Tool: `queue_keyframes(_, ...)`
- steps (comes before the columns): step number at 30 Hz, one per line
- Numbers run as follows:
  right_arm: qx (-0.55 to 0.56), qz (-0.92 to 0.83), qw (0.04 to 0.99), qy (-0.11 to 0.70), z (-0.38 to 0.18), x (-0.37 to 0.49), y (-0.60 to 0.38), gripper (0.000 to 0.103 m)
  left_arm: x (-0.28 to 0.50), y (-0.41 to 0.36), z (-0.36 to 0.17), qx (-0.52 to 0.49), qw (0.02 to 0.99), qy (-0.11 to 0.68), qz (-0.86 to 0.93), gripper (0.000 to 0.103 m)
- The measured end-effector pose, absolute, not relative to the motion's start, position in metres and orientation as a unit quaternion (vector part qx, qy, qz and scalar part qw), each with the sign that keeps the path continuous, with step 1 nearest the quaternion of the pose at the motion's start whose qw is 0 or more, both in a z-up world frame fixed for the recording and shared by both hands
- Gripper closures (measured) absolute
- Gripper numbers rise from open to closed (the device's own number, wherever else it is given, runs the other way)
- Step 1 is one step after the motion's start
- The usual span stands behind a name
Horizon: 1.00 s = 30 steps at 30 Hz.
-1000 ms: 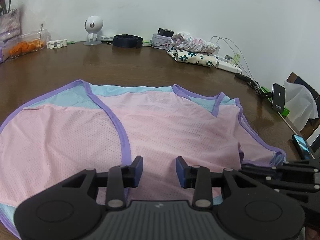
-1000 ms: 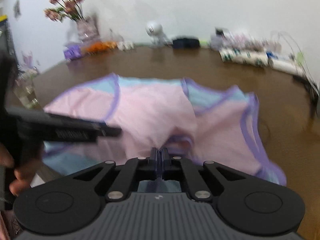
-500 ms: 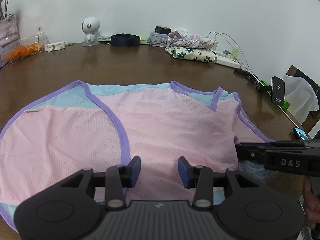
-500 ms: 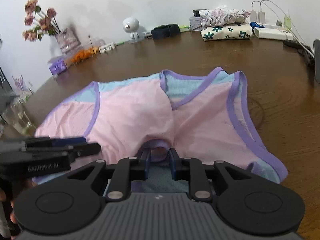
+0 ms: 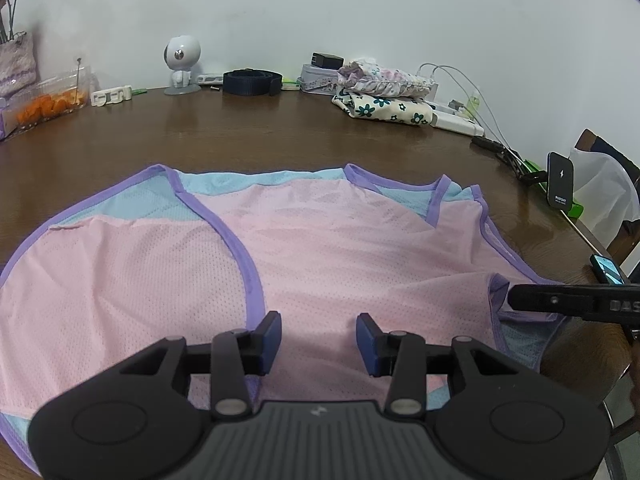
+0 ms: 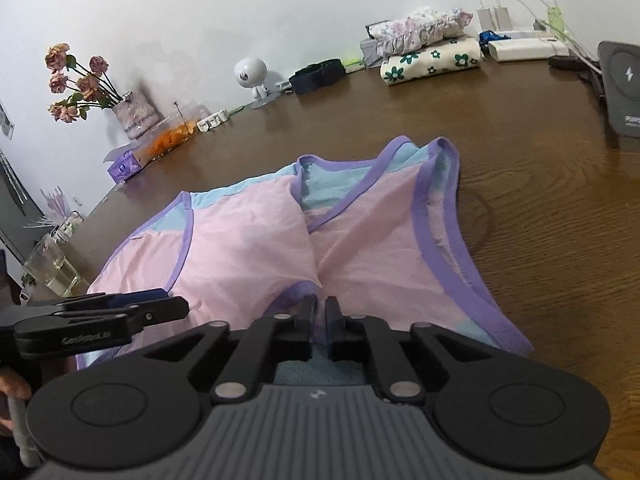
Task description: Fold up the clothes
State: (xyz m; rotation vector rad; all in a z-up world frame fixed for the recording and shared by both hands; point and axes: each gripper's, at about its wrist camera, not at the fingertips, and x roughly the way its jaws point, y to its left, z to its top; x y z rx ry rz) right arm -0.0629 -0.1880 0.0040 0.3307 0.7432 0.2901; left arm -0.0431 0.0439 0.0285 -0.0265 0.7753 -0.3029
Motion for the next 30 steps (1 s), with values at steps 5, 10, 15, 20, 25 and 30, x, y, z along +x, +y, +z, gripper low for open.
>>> queue_keyframes(5, 0.147, 0.156, 0.92, 0.329, 0.017, -0.064, -0.174, 0.074, -0.044, 0.042, 0.028, -0.008, 0.916, 0.374, -0.145, 0.063)
queue_keyframes(10, 0.096, 0.162, 0.912, 0.365, 0.003, -0.049, -0.15, 0.089, -0.045, 0.043, 0.028, -0.011, 0.916, 0.375, -0.143, 0.063)
queue_keyframes(15, 0.113, 0.167, 0.916, 0.347, 0.019, -0.065, -0.16, 0.042, -0.044, 0.043, 0.028, -0.012, 0.916, 0.374, -0.142, 0.063)
queue_keyframes(20, 0.132, 0.154, 0.899, 0.387, 0.003, -0.04, -0.153, 0.07, -0.045, 0.045, 0.028, -0.017, 0.916, 0.375, -0.142, 0.063)
queue_keyframes(25, 0.204, 0.17, 0.899, 0.348, 0.009, -0.047, -0.16, 0.098, -0.045, 0.049, 0.028, -0.025, 0.915, 0.376, -0.143, 0.063)
queue_keyframes(30, 0.264, 0.158, 0.875, 0.374, -0.008, -0.048, -0.166, 0.092, -0.043, 0.054, 0.028, -0.034, 0.915, 0.375, -0.145, 0.063)
